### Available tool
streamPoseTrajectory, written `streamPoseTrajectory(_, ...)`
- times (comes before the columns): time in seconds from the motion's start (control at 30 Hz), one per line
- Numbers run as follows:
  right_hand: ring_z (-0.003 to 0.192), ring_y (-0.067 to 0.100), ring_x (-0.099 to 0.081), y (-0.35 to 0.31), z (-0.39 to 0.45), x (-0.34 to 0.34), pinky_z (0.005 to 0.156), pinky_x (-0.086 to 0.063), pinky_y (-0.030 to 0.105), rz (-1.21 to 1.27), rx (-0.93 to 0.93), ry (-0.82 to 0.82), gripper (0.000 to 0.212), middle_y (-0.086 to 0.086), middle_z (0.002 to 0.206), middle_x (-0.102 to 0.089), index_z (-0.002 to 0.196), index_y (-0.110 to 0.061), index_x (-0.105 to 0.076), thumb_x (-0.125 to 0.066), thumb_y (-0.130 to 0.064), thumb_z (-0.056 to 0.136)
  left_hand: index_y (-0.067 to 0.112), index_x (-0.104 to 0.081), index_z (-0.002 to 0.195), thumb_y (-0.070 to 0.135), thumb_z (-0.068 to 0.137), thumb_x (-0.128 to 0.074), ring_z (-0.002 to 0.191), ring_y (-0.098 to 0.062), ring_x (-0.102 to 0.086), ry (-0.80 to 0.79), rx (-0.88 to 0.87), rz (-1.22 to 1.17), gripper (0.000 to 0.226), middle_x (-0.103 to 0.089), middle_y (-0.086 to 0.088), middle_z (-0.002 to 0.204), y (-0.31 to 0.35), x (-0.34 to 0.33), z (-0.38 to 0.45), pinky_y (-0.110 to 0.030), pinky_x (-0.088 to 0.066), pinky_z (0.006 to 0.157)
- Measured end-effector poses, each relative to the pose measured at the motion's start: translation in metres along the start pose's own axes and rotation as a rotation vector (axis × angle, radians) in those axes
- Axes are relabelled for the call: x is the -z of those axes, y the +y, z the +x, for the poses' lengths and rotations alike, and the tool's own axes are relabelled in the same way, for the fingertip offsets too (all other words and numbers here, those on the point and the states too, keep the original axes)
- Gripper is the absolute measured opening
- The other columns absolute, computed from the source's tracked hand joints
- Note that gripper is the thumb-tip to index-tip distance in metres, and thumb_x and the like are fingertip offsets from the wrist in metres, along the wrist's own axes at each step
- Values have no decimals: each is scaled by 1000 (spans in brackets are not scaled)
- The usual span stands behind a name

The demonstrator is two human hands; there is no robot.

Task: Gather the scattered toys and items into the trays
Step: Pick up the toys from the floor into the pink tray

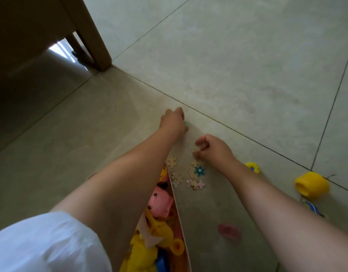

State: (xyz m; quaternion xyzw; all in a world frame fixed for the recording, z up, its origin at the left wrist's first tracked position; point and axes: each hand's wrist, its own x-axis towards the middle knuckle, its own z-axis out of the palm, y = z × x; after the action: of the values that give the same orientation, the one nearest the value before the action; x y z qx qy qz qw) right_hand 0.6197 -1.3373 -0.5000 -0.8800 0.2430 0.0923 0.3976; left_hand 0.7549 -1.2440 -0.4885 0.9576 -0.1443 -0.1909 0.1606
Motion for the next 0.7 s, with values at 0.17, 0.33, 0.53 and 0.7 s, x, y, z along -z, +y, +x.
streamPoseTrajectory(0.17,90,15,-52,-5,-7,-5,74,-39,24,-136,17,47,25,-2,101,-46,100,-20,-59,-75,-23,81,13,-53,96,17,85,-67,84,-26,-54,-7,-129,-41,18,-57,-7,92,-3,4,-14,-32,-43,65)
streamPoseTrajectory(0.33,88,17,-53,-10,-9,-3,71,-37,25,-125,-15,50,25,-2,98,-49,93,-21,-57,-77,-24,78,13,-64,93,10,87,-63,76,-21,-65,-95,-178,-202,6,-67,-7,88,-22,28,-38,-35,-58,71)
streamPoseTrajectory(0.53,82,18,-56,-27,-24,-5,63,-35,25,54,62,91,14,-1,86,-58,102,-21,-62,-64,-23,88,9,-69,95,14,90,-63,58,-9,-57,-131,-206,-204,9,-66,-4,75,-59,74,-72,-23,-49,56)
streamPoseTrajectory(0.7,71,13,-63,-72,-52,-8,62,-42,25,348,231,-27,18,3,75,-66,100,-21,-61,-71,-23,84,14,-72,96,19,89,-65,58,-9,-55,-308,-191,-32,11,-66,2,75,-83,100,-103,-19,-45,53)
